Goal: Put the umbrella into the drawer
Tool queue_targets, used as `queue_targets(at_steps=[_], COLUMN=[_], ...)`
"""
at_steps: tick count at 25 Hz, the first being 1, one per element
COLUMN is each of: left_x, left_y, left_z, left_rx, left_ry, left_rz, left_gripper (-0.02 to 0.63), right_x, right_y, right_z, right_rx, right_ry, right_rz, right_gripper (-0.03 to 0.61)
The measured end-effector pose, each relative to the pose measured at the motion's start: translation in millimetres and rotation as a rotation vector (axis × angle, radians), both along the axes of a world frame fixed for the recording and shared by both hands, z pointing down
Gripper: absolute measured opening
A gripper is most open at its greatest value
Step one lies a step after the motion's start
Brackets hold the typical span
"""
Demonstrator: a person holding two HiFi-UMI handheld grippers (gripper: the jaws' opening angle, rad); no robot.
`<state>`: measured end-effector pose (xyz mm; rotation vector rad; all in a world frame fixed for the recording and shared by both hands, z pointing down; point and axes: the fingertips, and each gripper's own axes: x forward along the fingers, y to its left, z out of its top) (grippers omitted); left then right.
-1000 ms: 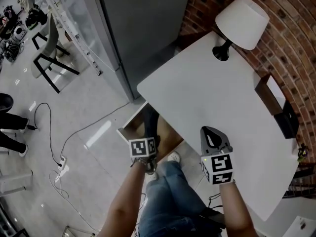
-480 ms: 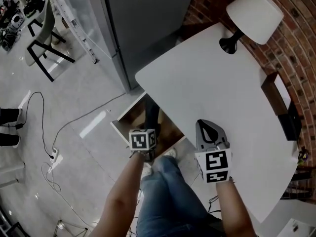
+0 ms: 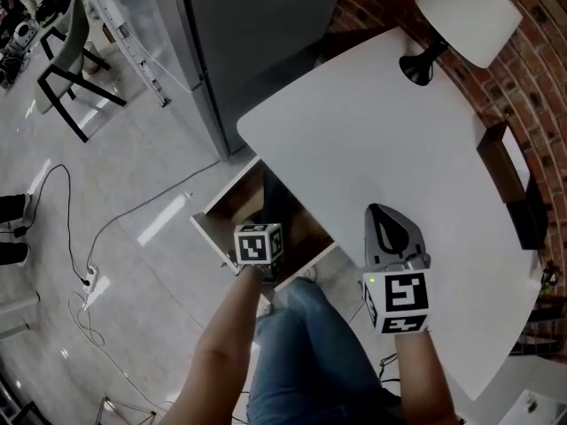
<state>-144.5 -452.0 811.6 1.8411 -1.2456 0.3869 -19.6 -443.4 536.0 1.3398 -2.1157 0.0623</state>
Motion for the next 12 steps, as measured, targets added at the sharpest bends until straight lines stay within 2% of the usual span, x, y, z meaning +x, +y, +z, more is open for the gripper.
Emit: queue_targets(at_steps=[7,12], left_x=[7.1,6.2], left_y=[-9.9,-6.8], left_z=[25.1,42.6], left_rx=[-0.021,-0.069], left_ry=[0.006,-0.055], left_rz=[0.000,0.013], left_gripper=[0.244,0.252], right_x=[2.4,7.8], right_y=[-5.5,-3.2], right_z=[-0.6,4.7], right_rx=[0.068,0.068], right_ry=[-0.010,-0.018], right_rz=[0.010,0.034], right_gripper=[0.002,0.002])
